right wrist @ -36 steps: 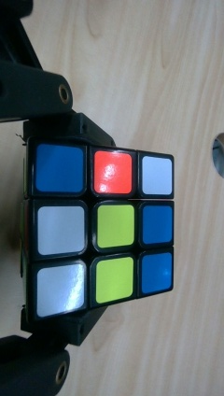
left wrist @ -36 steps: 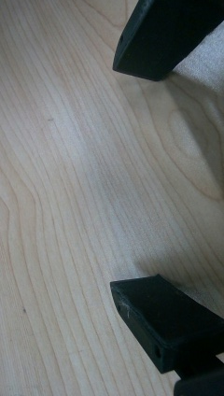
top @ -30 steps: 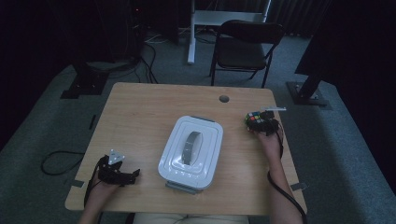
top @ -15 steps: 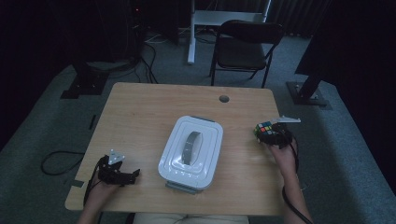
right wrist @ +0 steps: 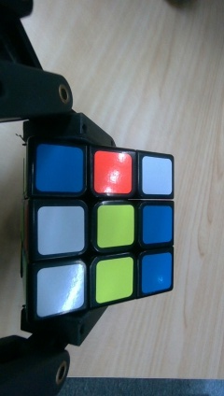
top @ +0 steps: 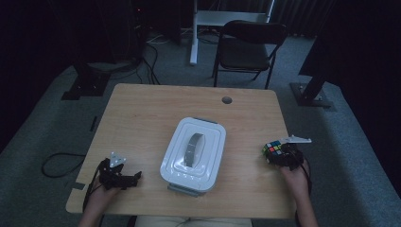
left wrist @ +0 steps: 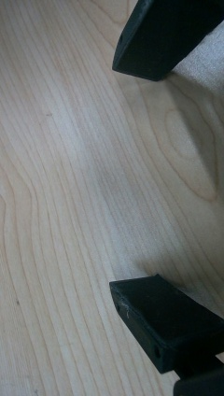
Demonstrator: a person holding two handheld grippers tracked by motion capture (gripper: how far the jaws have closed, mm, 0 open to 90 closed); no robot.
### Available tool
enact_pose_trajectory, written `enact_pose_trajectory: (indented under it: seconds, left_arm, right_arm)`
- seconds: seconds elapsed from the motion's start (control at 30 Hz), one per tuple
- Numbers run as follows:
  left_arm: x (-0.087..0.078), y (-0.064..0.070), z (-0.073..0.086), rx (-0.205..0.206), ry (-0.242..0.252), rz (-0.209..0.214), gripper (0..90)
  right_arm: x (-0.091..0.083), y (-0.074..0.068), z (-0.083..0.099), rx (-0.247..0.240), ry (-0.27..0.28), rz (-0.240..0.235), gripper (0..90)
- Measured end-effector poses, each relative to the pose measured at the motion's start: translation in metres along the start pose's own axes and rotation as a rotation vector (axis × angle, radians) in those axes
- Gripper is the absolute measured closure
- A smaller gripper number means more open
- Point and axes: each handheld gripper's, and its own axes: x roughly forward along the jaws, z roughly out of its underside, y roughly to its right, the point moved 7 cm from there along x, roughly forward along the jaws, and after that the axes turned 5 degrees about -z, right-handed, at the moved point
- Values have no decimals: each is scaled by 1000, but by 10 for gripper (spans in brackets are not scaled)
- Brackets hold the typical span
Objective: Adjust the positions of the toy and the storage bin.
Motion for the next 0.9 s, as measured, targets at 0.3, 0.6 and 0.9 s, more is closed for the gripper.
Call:
enact_pose_trajectory:
  seconds: [0.3,0.6,0.9]
  left_arm:
    - [0,1,0,-8,0,-8,4]
    - [0,1,0,5,1,3,4]
    - [0,1,0,12,1,11,4]
  right_arm:
    - [-22,-16,20,-23,-14,-20,335]
    - [-28,-11,38,-3,-29,-12,336]
    - [-20,-9,49,11,-32,-20,335]
